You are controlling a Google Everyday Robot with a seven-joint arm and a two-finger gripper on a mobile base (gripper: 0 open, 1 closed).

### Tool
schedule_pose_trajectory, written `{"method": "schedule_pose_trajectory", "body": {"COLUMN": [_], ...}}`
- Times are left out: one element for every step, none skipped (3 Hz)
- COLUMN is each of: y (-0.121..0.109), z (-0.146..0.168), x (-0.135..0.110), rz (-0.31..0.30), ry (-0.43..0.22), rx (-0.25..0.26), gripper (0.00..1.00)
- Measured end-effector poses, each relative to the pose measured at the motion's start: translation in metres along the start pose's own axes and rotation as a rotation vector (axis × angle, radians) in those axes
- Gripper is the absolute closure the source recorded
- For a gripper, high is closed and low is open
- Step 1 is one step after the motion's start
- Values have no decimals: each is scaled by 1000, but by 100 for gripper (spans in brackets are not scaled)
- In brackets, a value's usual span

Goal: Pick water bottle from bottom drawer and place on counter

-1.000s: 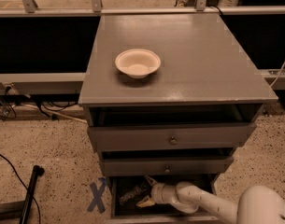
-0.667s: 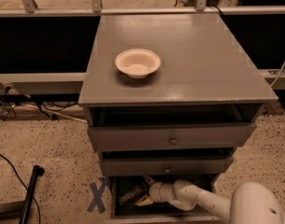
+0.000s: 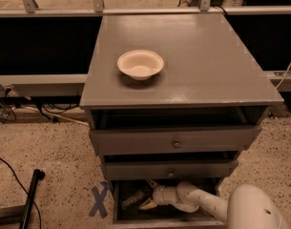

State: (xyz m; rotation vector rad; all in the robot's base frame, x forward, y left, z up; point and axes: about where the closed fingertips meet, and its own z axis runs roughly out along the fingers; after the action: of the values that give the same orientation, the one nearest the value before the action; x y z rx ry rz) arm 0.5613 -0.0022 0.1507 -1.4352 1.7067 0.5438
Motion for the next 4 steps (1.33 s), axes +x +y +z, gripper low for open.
{"method": "schedule_pose_trajectory", "body": {"y": [2, 9, 20, 31], "z": [4, 6, 0, -15], "x": [8, 17, 23, 22], "rz": [-2, -3, -2, 3], "ry": [9, 21, 13, -36], "rx": [-12, -35, -61, -73], "gripper": [27, 51, 74, 97]}}
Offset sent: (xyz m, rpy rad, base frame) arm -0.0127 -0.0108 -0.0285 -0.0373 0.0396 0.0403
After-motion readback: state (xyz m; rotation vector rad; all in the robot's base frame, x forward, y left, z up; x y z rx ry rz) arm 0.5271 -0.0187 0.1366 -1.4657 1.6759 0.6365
